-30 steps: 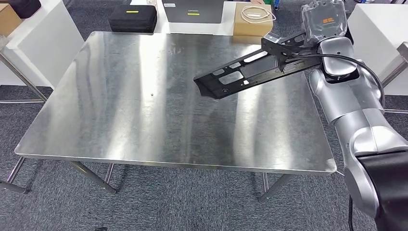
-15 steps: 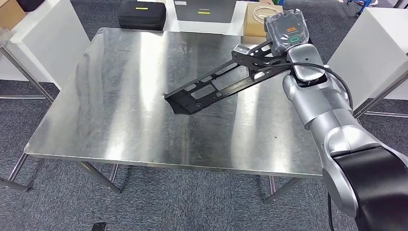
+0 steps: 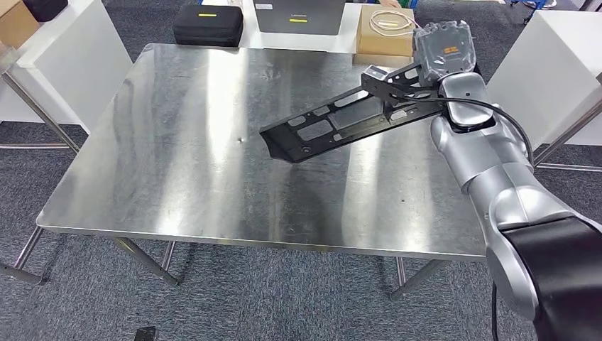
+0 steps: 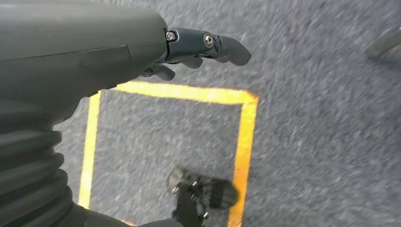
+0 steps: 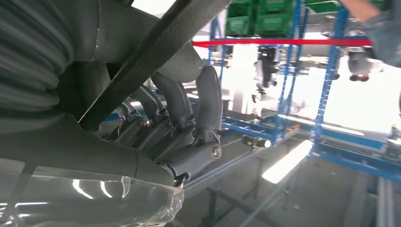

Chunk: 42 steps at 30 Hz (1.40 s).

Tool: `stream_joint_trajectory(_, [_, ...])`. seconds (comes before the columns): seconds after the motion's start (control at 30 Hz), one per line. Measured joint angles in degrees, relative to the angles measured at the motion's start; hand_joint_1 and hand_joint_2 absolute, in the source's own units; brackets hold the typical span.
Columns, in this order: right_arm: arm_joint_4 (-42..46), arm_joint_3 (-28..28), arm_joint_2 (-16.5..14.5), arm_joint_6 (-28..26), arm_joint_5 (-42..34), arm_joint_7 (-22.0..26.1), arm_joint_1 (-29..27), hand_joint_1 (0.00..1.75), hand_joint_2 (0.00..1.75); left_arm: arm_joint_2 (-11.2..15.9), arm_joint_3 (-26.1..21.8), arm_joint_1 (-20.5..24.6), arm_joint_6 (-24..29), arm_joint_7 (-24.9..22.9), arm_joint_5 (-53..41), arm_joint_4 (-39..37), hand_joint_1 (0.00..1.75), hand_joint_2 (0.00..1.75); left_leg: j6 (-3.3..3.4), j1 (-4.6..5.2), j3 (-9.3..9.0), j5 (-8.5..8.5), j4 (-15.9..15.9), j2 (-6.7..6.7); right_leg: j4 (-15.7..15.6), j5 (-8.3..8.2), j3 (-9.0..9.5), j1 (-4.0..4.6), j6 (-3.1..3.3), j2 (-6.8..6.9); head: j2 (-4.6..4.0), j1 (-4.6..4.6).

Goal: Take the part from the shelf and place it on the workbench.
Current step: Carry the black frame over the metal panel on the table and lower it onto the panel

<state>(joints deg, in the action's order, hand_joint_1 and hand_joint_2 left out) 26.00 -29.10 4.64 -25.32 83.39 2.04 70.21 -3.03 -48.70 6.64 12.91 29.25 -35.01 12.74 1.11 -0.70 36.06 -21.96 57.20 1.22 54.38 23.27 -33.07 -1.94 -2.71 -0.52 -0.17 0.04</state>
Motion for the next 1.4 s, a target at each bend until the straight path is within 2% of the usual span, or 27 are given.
stream_joint_trajectory(0.1, [-0.97,0.19,1.12,-0.32,0.26,-0.37,0.01,1.75,1.75,-0.05,-0.32,0.27,3.32,2.94,0.73,0.0,0.0,1.75,-0.01,-0.05,0.0,0.0,0.0,0.0,0.03,0.0,-0.02,0.08,0.0,-0.01,0.0,0.0])
stream_joint_trajectory(0.23, [-2.32,1.33,2.23,0.87,-1.91,0.48,0.01,1.75,1.75,-0.07,-0.86,0.55,4.68,5.82,1.45,0.0,0.0,1.75,-0.02,-0.08,0.0,0.01,-0.01,-0.02,0.05,0.0,-0.04,0.11,0.0,-0.01,0.0,-0.01])
stream_joint_trajectory(0.43, [-5.02,5.81,2.88,16.97,-9.34,6.01,-0.5,1.75,1.75,-0.07,-1.26,0.63,5.74,6.27,1.38,0.0,0.0,1.75,-0.02,-0.2,0.01,0.01,-0.02,-0.03,0.06,0.02,-0.07,0.14,0.01,-0.02,0.0,0.0])
stream_joint_trajectory(0.57, [-6.27,8.32,3.13,22.04,-12.17,8.38,-0.91,1.75,1.75,-0.07,-1.33,0.63,5.8,6.13,1.05,0.0,0.0,1.75,-0.02,-0.19,0.01,0.01,-0.02,-0.04,0.06,0.02,-0.06,0.14,0.01,-0.04,0.0,0.0])
stream_joint_trajectory(0.87, [-7.21,11.52,2.89,29.58,-15.66,15.14,-2.08,1.75,1.75,0.03,-1.51,0.66,5.81,5.88,0.83,0.0,0.0,1.75,-0.03,-0.23,0.01,0.01,-0.03,-0.05,0.06,0.02,-0.06,0.23,0.01,-0.04,0.0,0.01])
stream_joint_trajectory(1.0, [-7.49,11.82,2.42,34.79,-16.31,15.93,-2.73,1.75,1.75,0.04,-1.52,0.72,5.82,5.71,0.67,0.0,0.0,1.75,-0.03,-0.27,0.02,0.01,-0.03,-0.05,0.06,0.02,-0.06,0.25,0.01,-0.04,0.0,0.01])
stream_joint_trajectory(1.4, [-7.56,11.84,2.34,39.22,-16.86,17.27,-4.34,1.75,1.75,0.19,-1.52,0.75,5.84,5.53,0.14,0.0,0.0,1.75,-0.03,-0.28,0.02,0.01,-0.02,-0.05,0.06,0.02,-0.07,0.25,0.01,-0.04,0.0,0.0])
